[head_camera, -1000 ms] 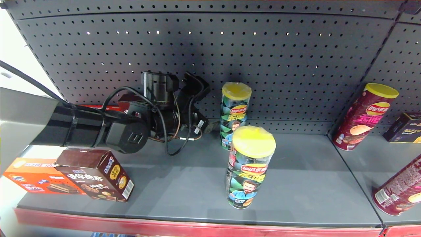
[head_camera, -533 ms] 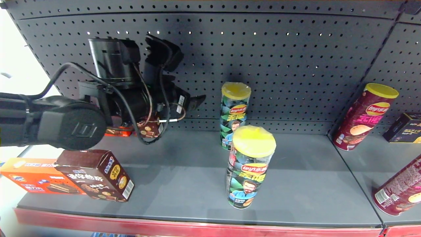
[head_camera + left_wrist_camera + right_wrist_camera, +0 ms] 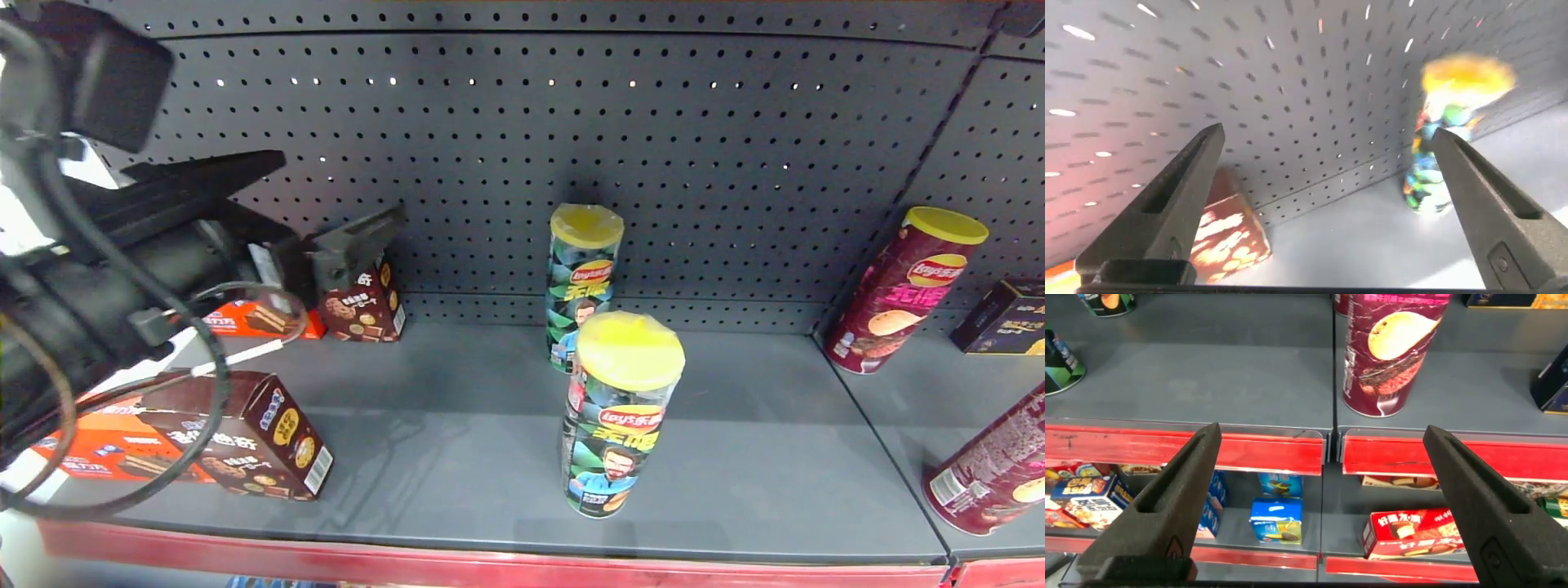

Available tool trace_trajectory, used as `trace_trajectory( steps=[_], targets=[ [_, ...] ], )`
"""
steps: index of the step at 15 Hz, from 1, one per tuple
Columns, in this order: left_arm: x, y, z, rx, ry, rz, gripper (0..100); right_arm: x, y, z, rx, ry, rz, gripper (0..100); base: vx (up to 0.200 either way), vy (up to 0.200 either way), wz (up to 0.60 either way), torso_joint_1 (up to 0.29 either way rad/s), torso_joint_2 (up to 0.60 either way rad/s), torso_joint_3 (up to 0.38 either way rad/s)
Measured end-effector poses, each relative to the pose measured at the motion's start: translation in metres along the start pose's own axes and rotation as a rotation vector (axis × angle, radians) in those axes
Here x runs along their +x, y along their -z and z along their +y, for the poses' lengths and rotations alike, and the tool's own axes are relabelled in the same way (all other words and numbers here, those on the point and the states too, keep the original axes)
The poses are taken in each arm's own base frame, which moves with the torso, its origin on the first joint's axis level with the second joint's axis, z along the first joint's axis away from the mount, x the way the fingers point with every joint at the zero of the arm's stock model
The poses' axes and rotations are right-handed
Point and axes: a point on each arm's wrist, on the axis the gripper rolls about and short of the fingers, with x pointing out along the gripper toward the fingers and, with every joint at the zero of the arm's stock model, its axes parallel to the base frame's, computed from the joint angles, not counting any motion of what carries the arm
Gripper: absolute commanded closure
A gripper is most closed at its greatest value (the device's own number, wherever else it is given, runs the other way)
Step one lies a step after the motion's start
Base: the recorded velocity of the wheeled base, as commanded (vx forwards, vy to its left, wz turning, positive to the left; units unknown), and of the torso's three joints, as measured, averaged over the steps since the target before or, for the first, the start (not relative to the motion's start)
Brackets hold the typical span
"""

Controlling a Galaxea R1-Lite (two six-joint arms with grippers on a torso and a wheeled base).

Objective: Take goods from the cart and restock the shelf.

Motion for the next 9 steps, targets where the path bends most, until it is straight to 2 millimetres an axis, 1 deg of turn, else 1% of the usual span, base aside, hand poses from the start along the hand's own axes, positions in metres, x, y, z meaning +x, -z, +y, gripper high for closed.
trace_trajectory(
  steps=[2, 3, 4, 5, 6, 7, 9],
  targets=[
    [-0.048, -0.011, 0.009, -0.002, -0.024, -0.055, 0, 0.000, 0.000, 0.000, 0.000, 0.000, 0.000, 0, 0.000, 0.000, 0.00, 0.000, 0.00, 0.000],
    [-0.076, -0.012, 0.015, 0.002, -0.053, -0.081, 0, 0.000, 0.000, 0.000, 0.000, 0.000, 0.000, 0, 0.000, 0.000, 0.00, 0.000, 0.00, 0.000],
    [-0.102, -0.008, 0.021, 0.013, -0.095, -0.096, 0, 0.000, 0.000, 0.000, 0.000, 0.000, 0.000, 0, 0.000, 0.000, 0.00, 0.000, 0.00, 0.000],
    [-0.126, 0.004, 0.024, 0.031, -0.151, -0.091, 0, 0.000, 0.000, 0.000, 0.000, 0.000, 0.000, 0, 0.000, 0.000, 0.00, 0.000, 0.00, 0.000],
    [-0.152, 0.021, 0.024, 0.052, -0.213, -0.077, 0, 0.000, 0.000, 0.000, 0.000, 0.000, 0.000, 0, 0.000, 0.000, 0.00, 0.000, 0.00, 0.000],
    [-0.173, 0.040, 0.021, 0.071, -0.267, -0.057, 0, 0.000, 0.000, 0.000, 0.000, 0.000, 0.000, 0, 0.000, 0.000, 0.00, 0.000, 0.00, 0.000],
    [-0.207, 0.073, 0.007, 0.094, -0.354, -0.041, 0, 0.000, 0.000, 0.000, 0.000, 0.000, 0.000, 0, 0.000, 0.000, 0.00, 0.000, 0.00, 0.000]
  ],
)
